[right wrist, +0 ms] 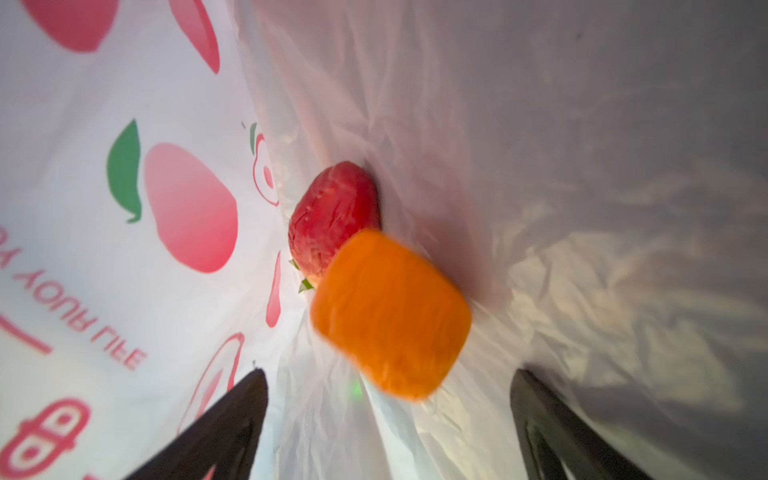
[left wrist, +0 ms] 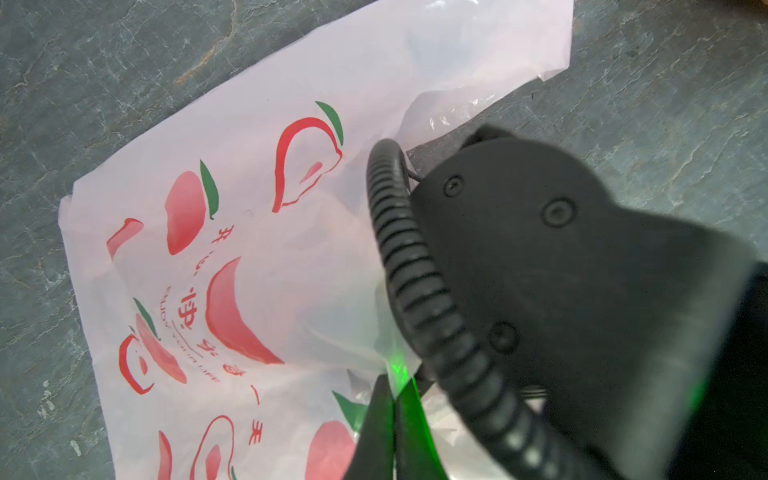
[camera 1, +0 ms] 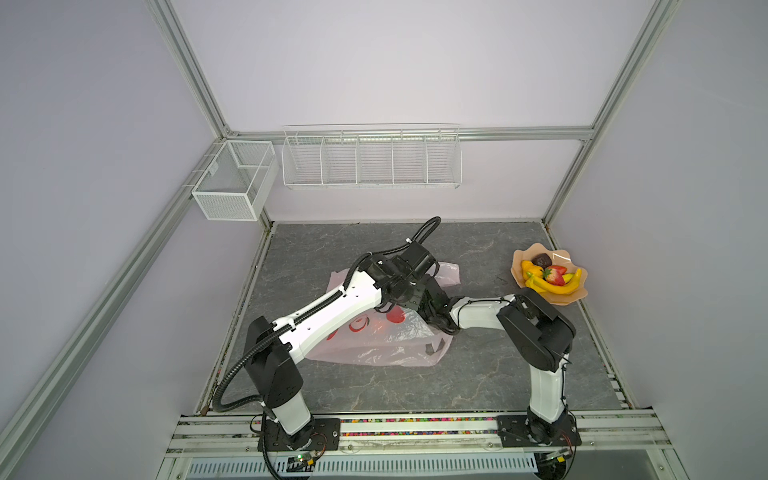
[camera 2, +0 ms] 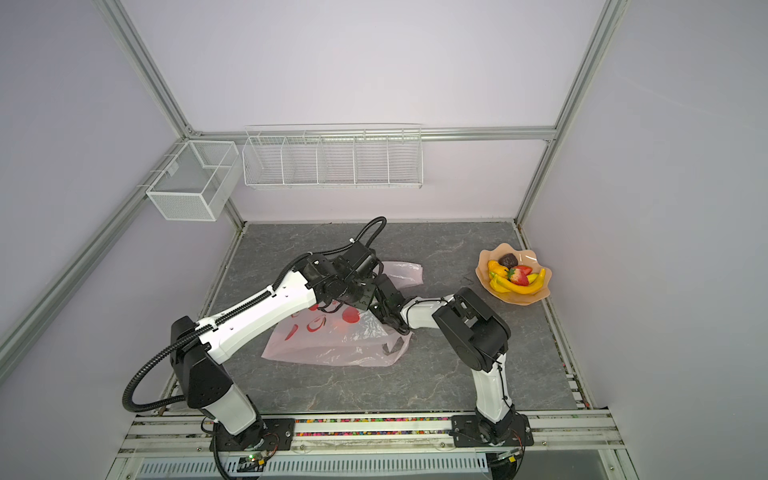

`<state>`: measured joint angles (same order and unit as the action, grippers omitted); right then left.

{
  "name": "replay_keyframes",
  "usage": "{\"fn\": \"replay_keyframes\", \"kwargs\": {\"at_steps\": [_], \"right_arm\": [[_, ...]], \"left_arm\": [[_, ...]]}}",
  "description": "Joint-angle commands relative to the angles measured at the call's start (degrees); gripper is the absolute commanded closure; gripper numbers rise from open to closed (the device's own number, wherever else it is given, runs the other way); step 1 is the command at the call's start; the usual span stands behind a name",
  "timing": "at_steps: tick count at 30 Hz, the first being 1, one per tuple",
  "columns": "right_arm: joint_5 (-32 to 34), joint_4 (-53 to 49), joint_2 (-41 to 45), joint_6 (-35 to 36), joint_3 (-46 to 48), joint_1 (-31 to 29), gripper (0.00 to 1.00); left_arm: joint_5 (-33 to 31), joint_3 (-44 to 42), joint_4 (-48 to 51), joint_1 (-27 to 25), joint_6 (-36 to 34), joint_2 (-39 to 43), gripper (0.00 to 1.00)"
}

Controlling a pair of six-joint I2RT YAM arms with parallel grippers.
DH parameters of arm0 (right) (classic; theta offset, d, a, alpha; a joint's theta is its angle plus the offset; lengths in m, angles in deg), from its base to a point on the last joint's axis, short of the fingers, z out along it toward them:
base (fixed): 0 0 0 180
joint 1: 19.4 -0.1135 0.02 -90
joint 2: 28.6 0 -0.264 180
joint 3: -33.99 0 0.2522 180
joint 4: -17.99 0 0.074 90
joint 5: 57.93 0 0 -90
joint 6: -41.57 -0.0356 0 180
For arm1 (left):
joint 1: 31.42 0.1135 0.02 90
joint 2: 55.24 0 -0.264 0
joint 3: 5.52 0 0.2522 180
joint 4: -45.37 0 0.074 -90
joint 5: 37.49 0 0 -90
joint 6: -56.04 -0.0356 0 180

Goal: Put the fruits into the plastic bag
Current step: 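Lower the orange into the bag and open the right gripper, then withdraw the right gripper from the bag toward the fruit bowl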

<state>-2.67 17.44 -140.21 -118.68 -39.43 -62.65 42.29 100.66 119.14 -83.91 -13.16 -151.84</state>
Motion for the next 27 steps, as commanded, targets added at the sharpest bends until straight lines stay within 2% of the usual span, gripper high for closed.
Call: {"fn": "replay_keyframes", "kwargs": {"at_steps": [1, 14, 27], "right_arm": [[0.80, -6.60, 3.84, 1.90, 1.92, 0.83, 0.04], [4.59, -17.99, 13.65, 7.86, 7.42, 5.51, 0.04], [7.30, -32.89, 24.57, 16.97, 8.95, 14.28, 0.04]], "left_arm": [[-0.57, -1.25, -0.23, 0.19, 0.57, 1.80, 1.00], [-1.25, -3.27, -0.50, 0.37, 0.65, 2.77, 1.00], [-0.95, -4.00, -1.18, 0.29, 0.62, 2.82, 1.00]]}}
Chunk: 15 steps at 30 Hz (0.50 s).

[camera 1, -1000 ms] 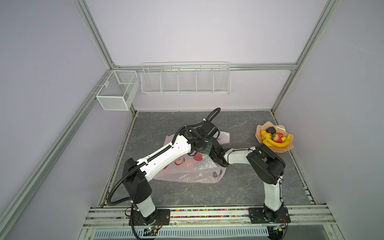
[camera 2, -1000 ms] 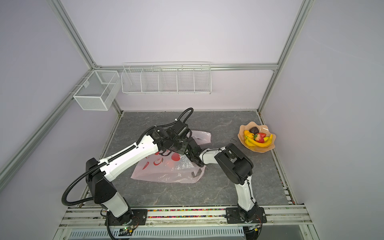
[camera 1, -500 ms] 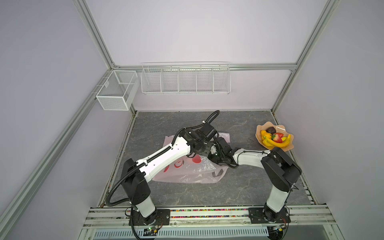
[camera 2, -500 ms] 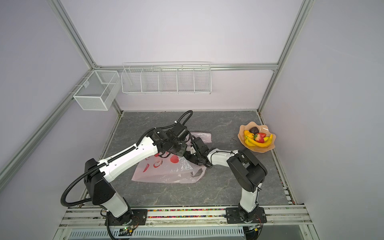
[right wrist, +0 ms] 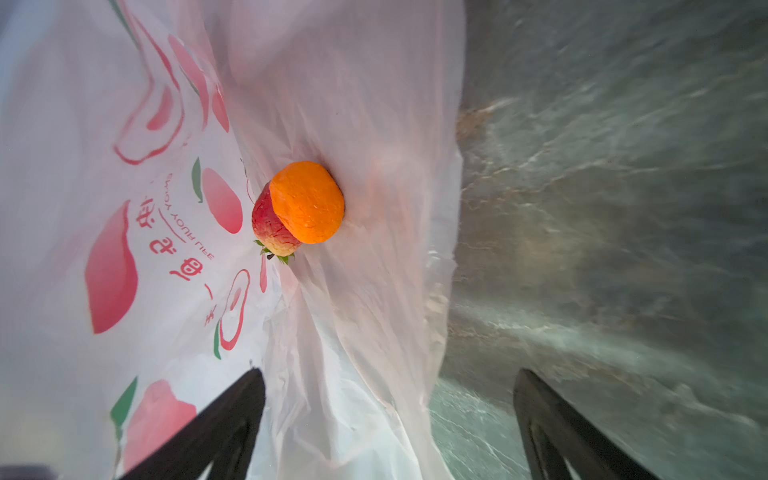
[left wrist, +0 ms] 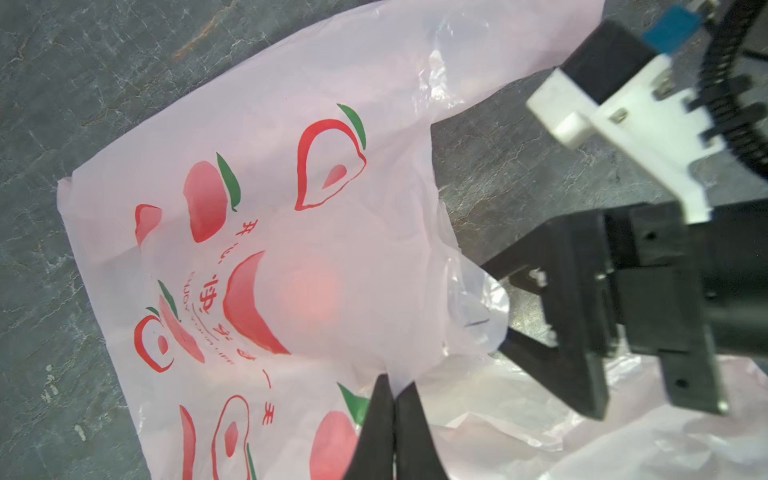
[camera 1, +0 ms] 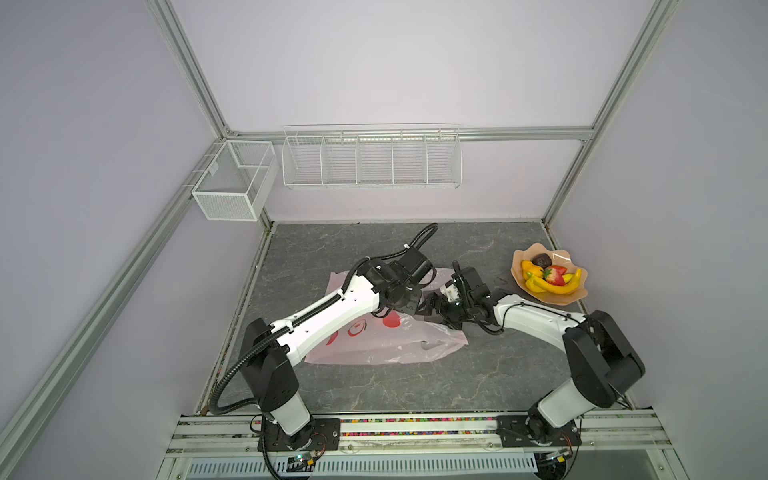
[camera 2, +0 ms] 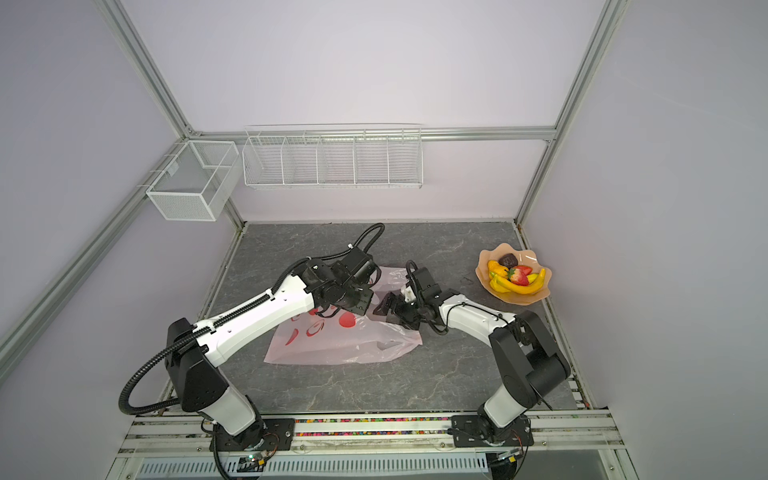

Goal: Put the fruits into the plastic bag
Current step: 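Withdraw the right gripper from the bag toward the fruit bowl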

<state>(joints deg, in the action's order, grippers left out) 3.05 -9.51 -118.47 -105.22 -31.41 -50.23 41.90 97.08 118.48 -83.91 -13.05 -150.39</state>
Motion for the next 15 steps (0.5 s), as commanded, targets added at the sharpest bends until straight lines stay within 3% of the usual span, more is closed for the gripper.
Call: {"fn": "replay_keyframes", "kwargs": {"at_steps": [1, 15], "right_arm": [[1.87, -7.45, 3.65, 4.48, 2.46, 2.78, 0.05], [5.21, -27.40, 15.54, 19.39, -0.70, 22.06, 0.04]], "left_arm": [[-0.55, -0.44, -0.58, 0.35, 0.52, 1.37, 1.00], [0.69, -0.42, -1.56, 0.34, 0.13, 0.70, 1.00]]}}
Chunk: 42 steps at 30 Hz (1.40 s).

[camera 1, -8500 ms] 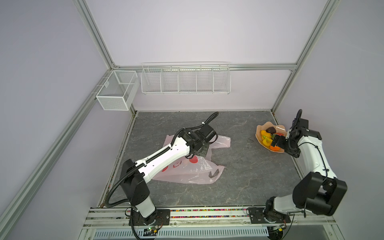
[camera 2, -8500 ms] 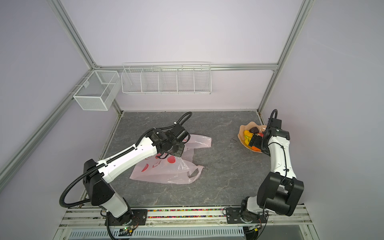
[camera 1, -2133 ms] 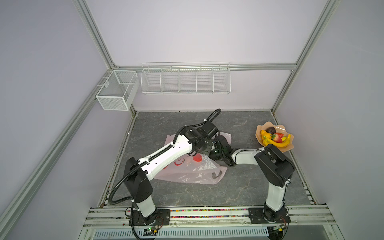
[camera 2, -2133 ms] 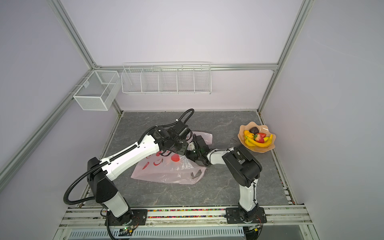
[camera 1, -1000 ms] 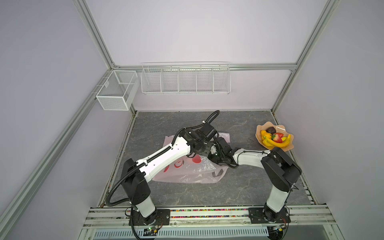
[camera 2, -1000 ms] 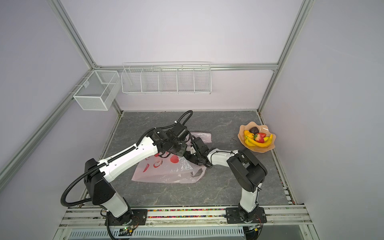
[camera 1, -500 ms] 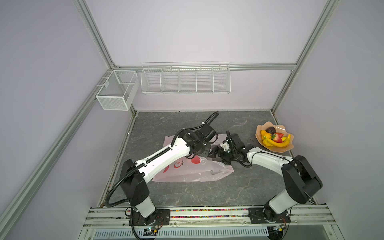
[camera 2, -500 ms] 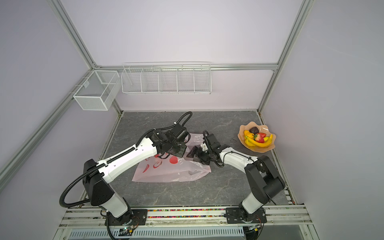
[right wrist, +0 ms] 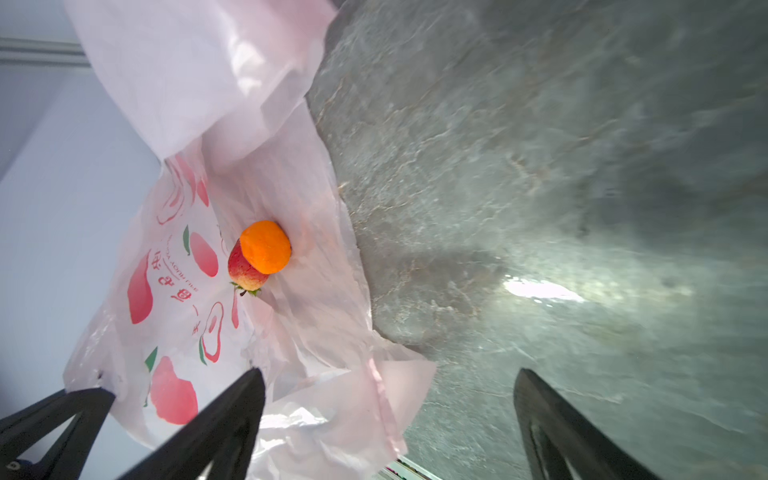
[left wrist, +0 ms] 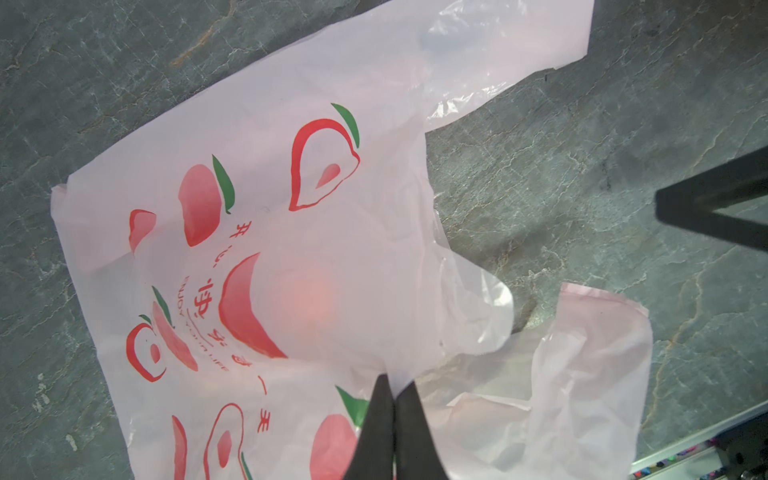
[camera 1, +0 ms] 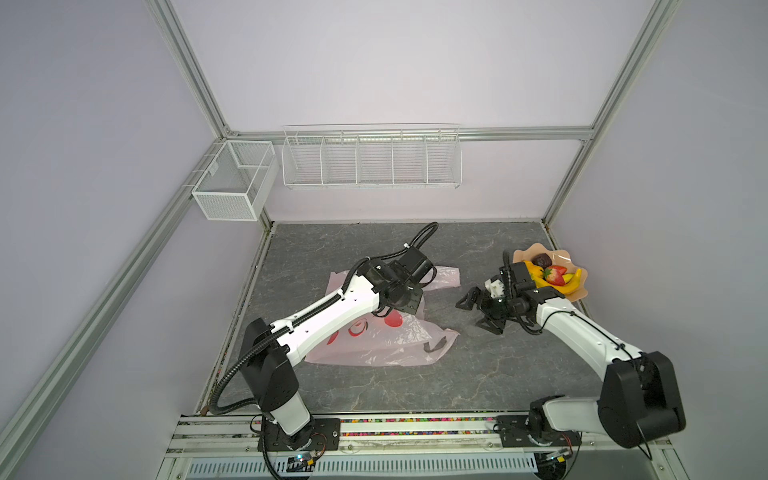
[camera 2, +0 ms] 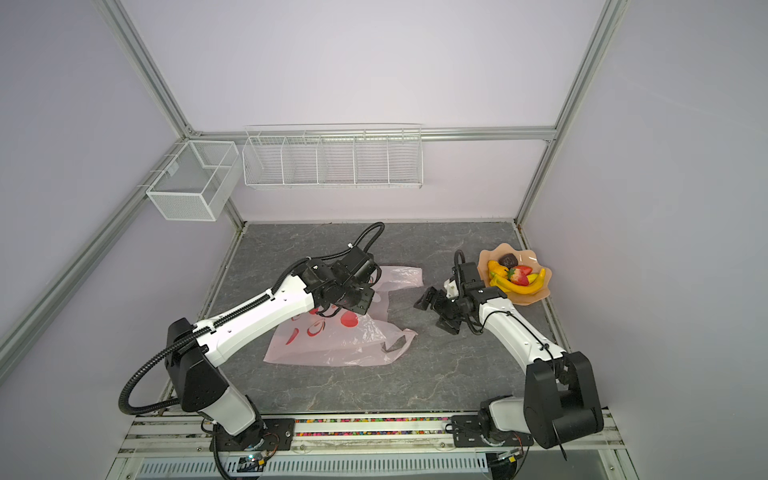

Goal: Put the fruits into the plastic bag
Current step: 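Withdraw the right gripper from the bag toward the fruit bowl, then lower the open right gripper over the red strawberry in the bowl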

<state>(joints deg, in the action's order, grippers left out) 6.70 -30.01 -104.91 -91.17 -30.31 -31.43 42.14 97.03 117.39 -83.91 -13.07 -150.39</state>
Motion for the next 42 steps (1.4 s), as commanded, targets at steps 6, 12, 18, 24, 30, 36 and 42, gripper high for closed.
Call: {"fn": "replay_keyframes", "kwargs": {"at_steps": [6, 12, 18, 24, 30, 36, 42], "right_arm": [[3.13, -13.85, 4.09, 13.07, -3.41, 13.96, 0.05], [3.61, -17.59, 4.85, 19.40, -5.57, 23.11, 0.06], [3.14, -18.24, 4.18, 21.03, -7.48, 29.59, 0.09], [2.51, -18.23, 1.54, 21.99, -11.06, 34.97, 0.12], [4.78, -18.42, -2.54, 22.24, -16.81, 38.84, 0.18], [13.62, -20.07, -8.11, 21.48, -24.25, 39.81, 0.23], [23.22, -20.17, -12.79, 21.03, -29.96, 39.94, 0.24]], "left_arm": [[0.55, -0.20, -0.44, 0.30, 0.13, 0.41, 1.00], [0.44, -0.02, -0.43, 0.30, 0.14, 0.30, 1.00], [0.57, 0.30, -0.40, 0.37, 0.16, 0.09, 1.00], [0.66, -0.02, -0.69, 0.36, 0.47, 0.07, 1.00], [0.67, -0.18, -0.96, 0.18, 1.04, 0.38, 1.00], [0.41, -0.45, -1.40, -0.03, 1.49, 0.87, 1.00], [0.70, 0.01, -0.85, -0.07, 0.71, 0.86, 1.00]]}}
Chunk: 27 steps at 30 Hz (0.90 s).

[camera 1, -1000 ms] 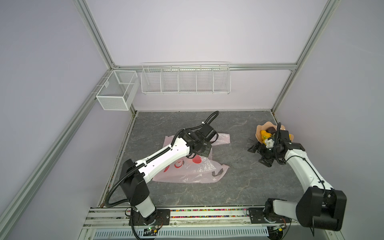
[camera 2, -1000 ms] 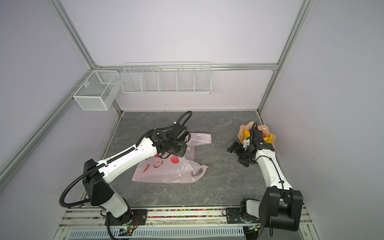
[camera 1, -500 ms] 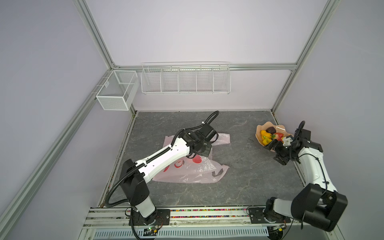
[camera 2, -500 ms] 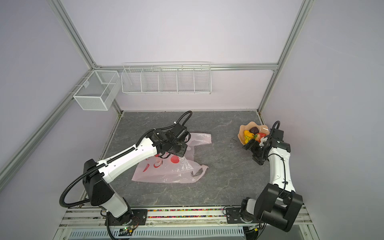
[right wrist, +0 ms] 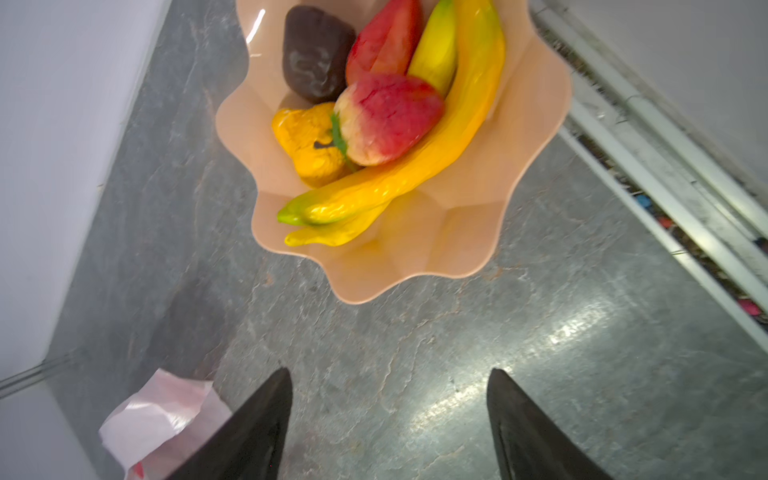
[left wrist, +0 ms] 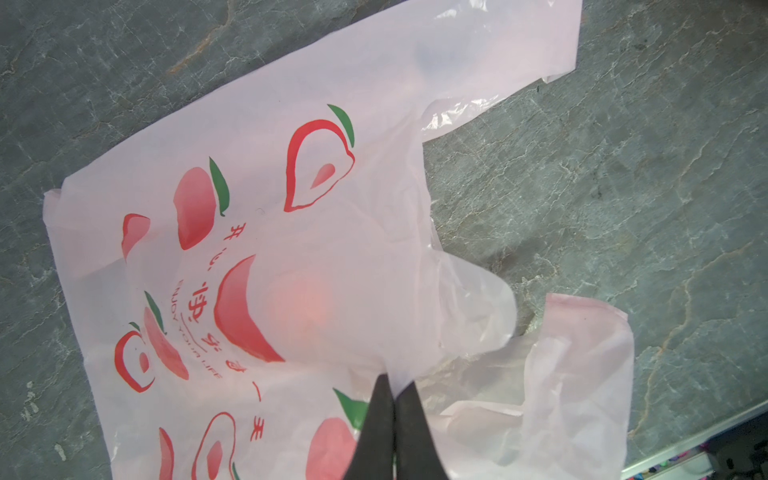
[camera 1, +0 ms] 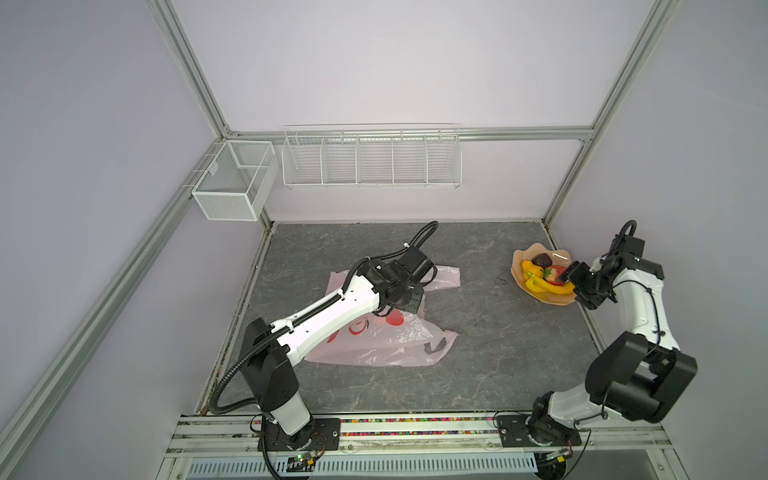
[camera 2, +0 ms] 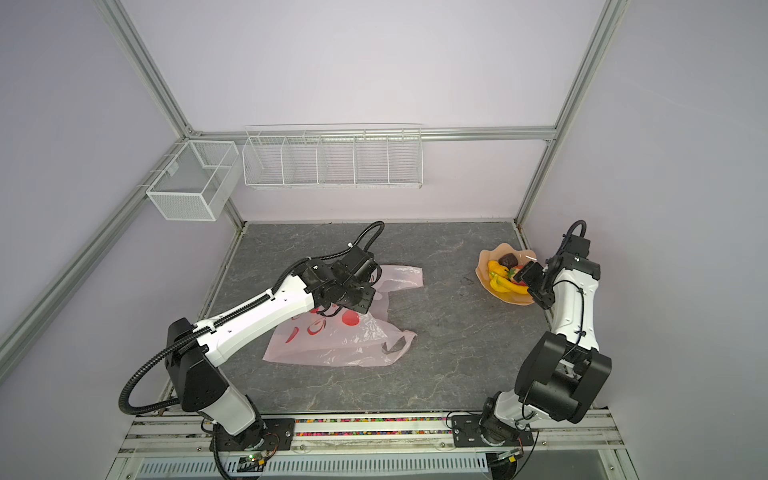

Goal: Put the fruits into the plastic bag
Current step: 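Lower the open right gripper over the red strawberry in the bowl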

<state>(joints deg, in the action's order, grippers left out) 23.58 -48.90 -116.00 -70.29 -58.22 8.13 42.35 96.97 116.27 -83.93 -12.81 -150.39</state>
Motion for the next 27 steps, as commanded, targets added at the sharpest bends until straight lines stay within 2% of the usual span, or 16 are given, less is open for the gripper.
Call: {"fn": "replay_keyframes", "kwargs": {"at_steps": [1, 16, 22, 27], "right_arm": [[7.37, -1.29, -2.37, 0.14, -2.54, 0.33, 0.24], [16.04, 2.23, -11.08, 1.47, -6.38, 0.35, 0.25], [13.70, 3.09, -15.45, 1.20, -9.62, -0.21, 0.30], [11.24, 3.84, -18.58, 1.42, -11.48, -1.95, 0.31]], "left_arm": [[0.46, 0.30, 0.50, -0.03, 0.26, 0.79, 1.00], [0.37, 5.03, 5.01, -0.05, -1.00, -1.42, 1.00], [0.27, 5.23, 5.17, -0.02, -0.25, -1.85, 1.00], [0.24, 5.18, 5.14, -0.08, 0.48, -2.08, 1.00]]}}
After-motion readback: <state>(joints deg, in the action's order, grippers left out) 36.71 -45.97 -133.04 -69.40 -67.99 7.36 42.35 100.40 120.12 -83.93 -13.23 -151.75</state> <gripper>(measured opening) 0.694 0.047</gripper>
